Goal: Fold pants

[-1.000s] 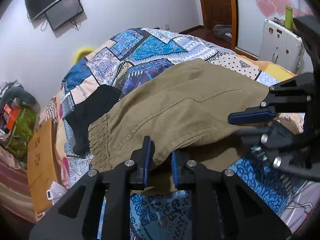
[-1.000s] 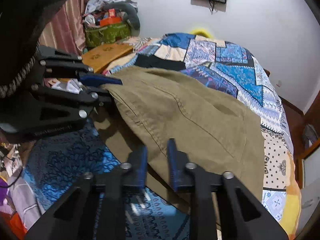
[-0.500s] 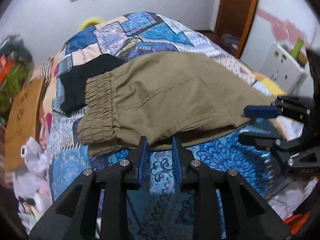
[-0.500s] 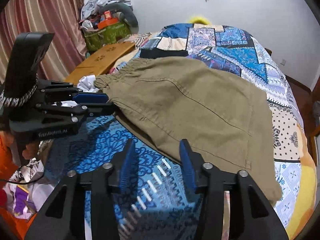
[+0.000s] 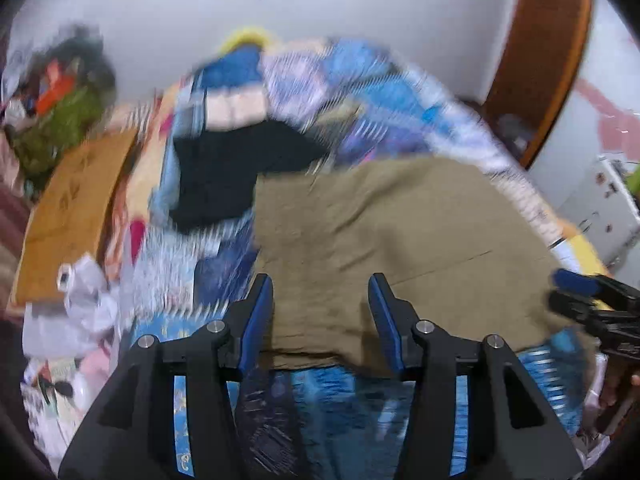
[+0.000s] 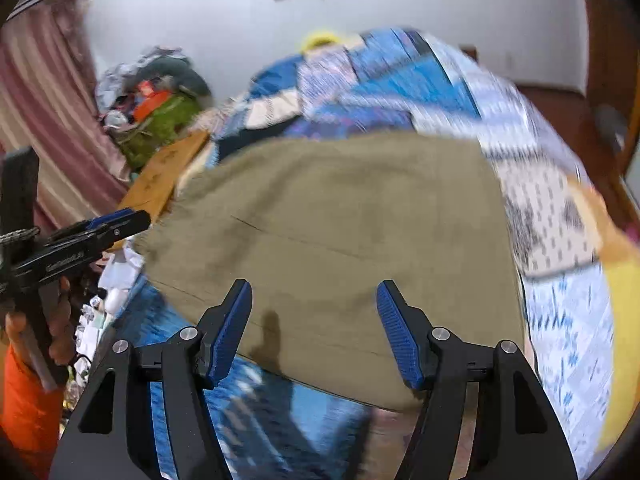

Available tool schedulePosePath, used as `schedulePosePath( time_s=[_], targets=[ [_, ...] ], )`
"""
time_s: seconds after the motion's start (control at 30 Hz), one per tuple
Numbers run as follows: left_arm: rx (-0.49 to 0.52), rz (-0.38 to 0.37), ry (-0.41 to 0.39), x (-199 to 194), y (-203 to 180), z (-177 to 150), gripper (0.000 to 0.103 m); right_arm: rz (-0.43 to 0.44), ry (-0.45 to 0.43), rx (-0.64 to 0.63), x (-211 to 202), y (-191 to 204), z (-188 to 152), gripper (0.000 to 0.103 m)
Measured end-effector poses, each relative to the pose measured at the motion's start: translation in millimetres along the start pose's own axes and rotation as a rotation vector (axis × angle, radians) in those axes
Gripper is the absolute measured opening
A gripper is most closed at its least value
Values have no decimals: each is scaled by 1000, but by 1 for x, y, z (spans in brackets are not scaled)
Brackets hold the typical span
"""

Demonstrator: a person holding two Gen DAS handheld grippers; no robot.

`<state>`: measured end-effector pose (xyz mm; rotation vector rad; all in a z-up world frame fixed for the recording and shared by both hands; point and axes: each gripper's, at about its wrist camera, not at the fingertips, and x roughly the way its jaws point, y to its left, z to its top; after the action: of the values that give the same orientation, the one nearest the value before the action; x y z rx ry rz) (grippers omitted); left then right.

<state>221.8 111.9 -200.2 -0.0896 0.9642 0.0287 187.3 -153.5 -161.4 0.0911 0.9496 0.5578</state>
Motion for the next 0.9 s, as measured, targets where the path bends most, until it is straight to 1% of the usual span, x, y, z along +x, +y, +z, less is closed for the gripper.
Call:
schedulePosePath(
  time_s=[0.03,0.07,0.1,0.13,0.17,0.23,0.27,0.33,0.37,0.4,0.43,0.47,0.57,0.63,0.7,0.77,0.8,0.9],
  targets=[
    [-11,3,43,14,7,-3,54,-6,10,0,1,-5,-3,51],
    [-23,-5,57,24,14,-8,63,-8,2,-8,-3,-11,-8,45],
    [-30,-11,53,28,19,-12,66,-16,-5,-25,-8,-15,-12,33],
    [-43,-21,42,28,24,-15,68,-28,-7,-41,-13,-18,-16,25],
    [-53,-26,36,28,26,-17,68,-40,-8,-46,-17,-22,-18,23],
    [-57,-9,25,26,27,-19,68,-84,-19,-38,-25,-31,-22,22],
    [-53,7,16,25,26,-20,69,-121,-22,-32,-27,-36,-24,23],
    [-40,29,5,25,24,-20,69,-89,-29,2,-32,-48,-30,24],
    [-23,55,-2,24,21,-21,72,-82,-31,29,-34,-53,-32,24],
    [-1,85,-6,24,18,-21,75,-102,-36,28,-36,-54,-35,24],
    [11,106,-9,26,17,-21,81,-120,-42,14,-37,-54,-37,25],
    [12,120,-9,28,18,-21,83,-127,-47,2,-38,-54,-39,25],
    [-33,71,10,32,28,-20,83,-102,-40,32,-37,-60,-39,25],
    [-35,50,14,28,30,-19,83,-96,-21,21,-38,-60,-35,25],
    [-23,53,14,21,29,-17,82,-79,4,10,-39,-61,-29,27],
    [3,59,-11,8,25,-10,82,-55,16,12,-43,-66,-23,29],
    [9,56,-26,3,24,-6,82,-58,11,8,-45,-68,-17,29],
    [12,42,-66,-11,22,11,82,-80,-42,-24,-54,-72,3,29]
  ],
)
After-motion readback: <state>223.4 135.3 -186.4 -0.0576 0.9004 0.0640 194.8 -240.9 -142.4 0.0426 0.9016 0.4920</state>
